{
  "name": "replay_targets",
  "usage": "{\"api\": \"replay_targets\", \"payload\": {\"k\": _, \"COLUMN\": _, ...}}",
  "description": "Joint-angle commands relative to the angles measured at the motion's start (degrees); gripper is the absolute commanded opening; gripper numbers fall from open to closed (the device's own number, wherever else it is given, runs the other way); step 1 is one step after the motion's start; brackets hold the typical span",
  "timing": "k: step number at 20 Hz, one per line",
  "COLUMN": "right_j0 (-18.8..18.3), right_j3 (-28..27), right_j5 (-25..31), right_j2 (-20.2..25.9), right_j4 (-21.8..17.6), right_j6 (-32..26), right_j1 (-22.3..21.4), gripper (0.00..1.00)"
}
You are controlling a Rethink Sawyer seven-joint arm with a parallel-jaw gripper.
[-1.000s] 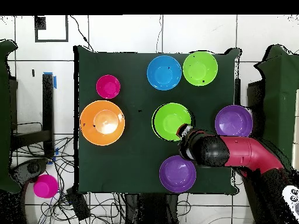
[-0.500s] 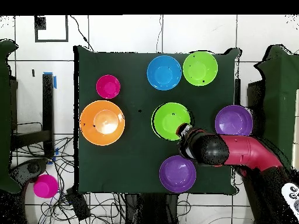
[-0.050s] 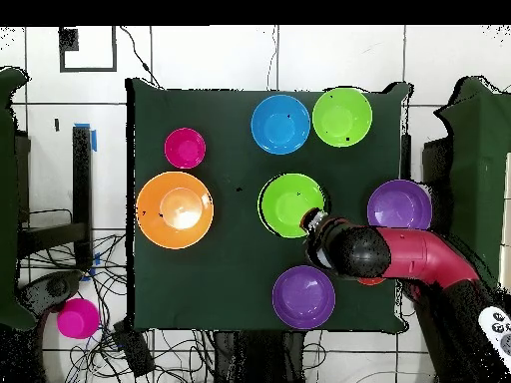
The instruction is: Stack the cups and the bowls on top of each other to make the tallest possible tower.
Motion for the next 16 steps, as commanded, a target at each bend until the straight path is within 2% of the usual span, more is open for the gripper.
{"api": "replay_targets", "payload": {"k": 1, "right_j0": 1.2, "right_j3": -3.4, "right_j5": -0.8, "right_j2": -0.2, "right_j4": -5.2, "right_j6": -7.7, "right_j1": 2.6, "gripper": 0.00}}
{"api": "replay_targets", "payload": {"k": 16, "right_j0": 1.4, "right_j3": -1.6, "right_j5": -0.4, "right_j2": -0.9, "right_j4": -4.8, "right_j6": -6.6, "right_j1": 1.2, "gripper": 0.00}}
